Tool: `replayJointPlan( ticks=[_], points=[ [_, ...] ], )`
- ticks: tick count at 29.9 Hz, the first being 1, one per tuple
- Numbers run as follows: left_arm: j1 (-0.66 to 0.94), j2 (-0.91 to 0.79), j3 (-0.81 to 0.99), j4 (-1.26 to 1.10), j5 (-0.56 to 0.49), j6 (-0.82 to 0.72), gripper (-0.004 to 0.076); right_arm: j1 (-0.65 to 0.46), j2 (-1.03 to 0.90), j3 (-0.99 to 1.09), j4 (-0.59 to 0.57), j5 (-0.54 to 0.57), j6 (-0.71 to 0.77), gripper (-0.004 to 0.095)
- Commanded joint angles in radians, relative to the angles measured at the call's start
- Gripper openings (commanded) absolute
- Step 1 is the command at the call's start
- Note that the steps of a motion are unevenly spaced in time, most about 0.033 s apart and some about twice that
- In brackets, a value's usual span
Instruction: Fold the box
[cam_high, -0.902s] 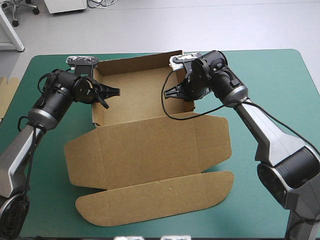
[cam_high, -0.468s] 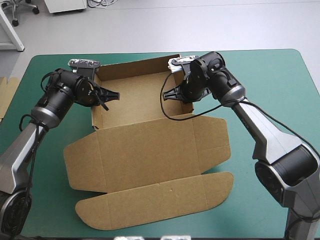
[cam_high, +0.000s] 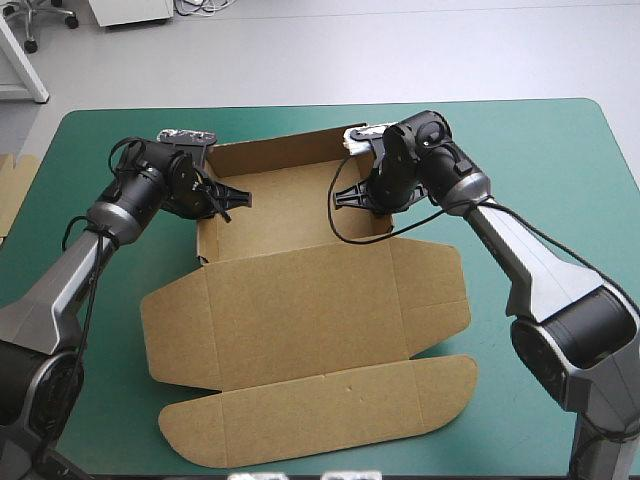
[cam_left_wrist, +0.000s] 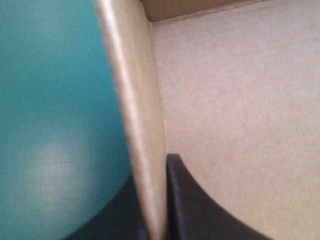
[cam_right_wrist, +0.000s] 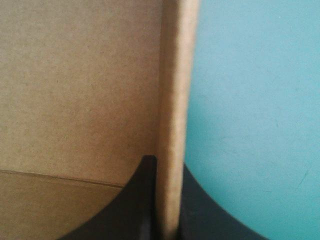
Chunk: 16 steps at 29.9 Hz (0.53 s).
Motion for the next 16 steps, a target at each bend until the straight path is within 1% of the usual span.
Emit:
replayJointPlan(
  ticks=[1,6,12,16],
  points=[
    [0.010,-0.036,-0.031,-0.060,-0.011,0.085,-0.0010,-0.024,-0.060,-0.001,-0.005,-0.002,-0.018,0.0002],
    [0.012,-0.022,-0.033,-0.058,-0.031,0.093,-0.0010,-0.028,-0.058,0.007,0.003,-0.002,-0.023,0.0001],
    [0.013,0.053,-0.035,-0.074,-0.010,0.108,-0.0010,-0.028,-0.056,0.007,0.003,-0.002,-0.025,0.0001],
    [0.013,0.066,-0.037,-0.076,-0.046,0.108,-0.0010,-0.030,-0.037,0.009,-0.009,-0.002,-0.025,0.0001]
  ],
)
